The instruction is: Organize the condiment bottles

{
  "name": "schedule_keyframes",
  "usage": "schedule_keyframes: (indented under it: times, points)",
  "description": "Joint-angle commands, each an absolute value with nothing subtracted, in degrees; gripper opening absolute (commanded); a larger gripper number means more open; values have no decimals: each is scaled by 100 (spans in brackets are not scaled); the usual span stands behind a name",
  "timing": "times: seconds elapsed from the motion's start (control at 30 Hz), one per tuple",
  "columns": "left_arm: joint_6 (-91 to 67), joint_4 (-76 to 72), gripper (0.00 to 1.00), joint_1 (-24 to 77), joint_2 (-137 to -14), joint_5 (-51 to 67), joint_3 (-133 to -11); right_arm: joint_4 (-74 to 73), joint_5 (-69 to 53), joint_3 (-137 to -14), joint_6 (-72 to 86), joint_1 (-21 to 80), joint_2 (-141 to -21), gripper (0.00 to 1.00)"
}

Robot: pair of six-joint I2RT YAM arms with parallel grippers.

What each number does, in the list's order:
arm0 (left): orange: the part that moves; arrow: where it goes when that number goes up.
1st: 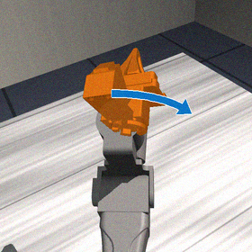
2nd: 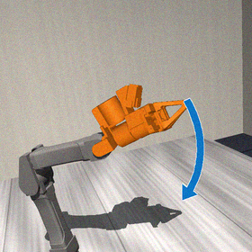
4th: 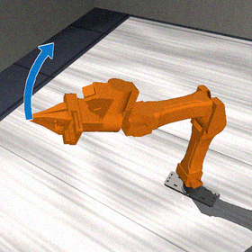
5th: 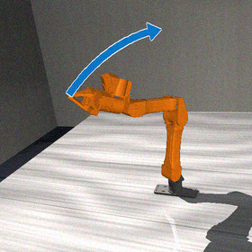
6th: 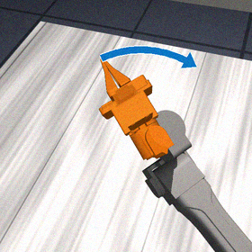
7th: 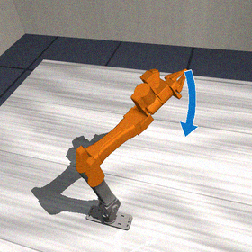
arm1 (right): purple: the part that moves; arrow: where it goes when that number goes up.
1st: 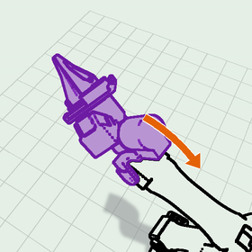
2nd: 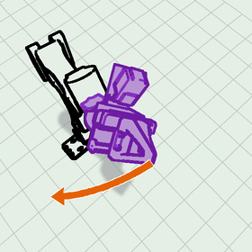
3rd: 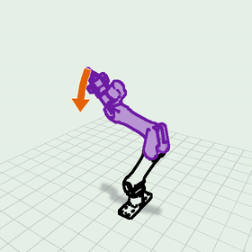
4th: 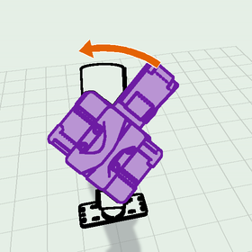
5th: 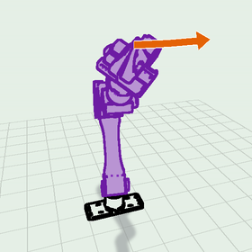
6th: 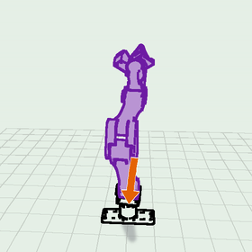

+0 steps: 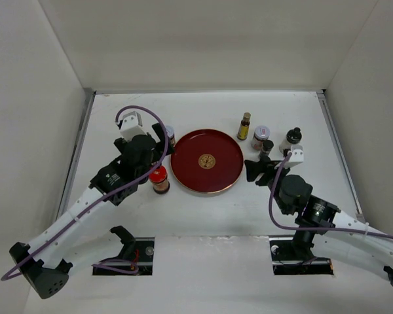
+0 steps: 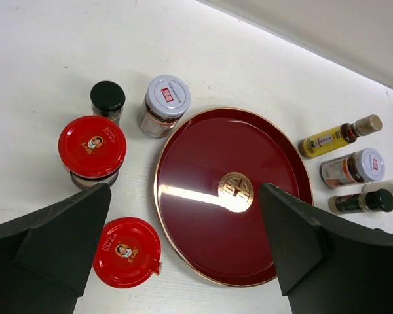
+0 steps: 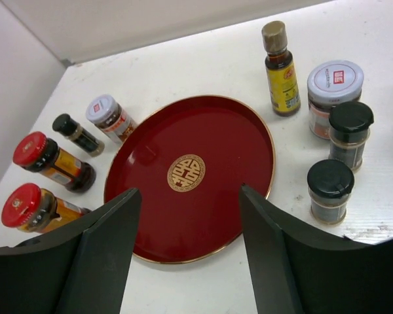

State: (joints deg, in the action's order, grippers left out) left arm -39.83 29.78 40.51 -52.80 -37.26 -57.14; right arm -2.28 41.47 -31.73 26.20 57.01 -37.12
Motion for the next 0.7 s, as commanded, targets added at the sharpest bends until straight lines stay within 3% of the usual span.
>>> schedule_keyframes:
  times: [0.0, 0.17, 0.27, 0.37, 0.43, 0.5, 0.67]
  points:
    - [-3850, 3024, 100, 4012, -5317, -3657, -5871, -447, 4104, -3286, 2786, 5568, -3630, 62]
    - [-3622, 2594, 100, 3968, -5239, -3568, -5766, -1027, 3903, -3725, 2769, 5051, -3656, 27]
    - [-3393, 2102, 100, 3994, -5089, -3621, -5529, -1484, 3824, -4120, 2734, 4673, -3831, 17]
    - [-3147, 1794, 100, 3968, -5036, -3656, -5344, -2038, 3788, -4569, 2707, 4224, -4139, 15]
    - [-3059, 1706, 100, 3916, -5010, -3621, -5239, -2416, 3718, -4842, 2672, 3881, -4428, 16]
    - [-3024, 1556, 100, 3837, -4949, -3525, -5098, -2714, 3525, -5079, 2585, 3548, -4753, 24]
    - [-3137, 1161, 100, 3722, -4878, -3007, -4773, -2865, 3015, -5396, 2382, 3168, -5387, 67]
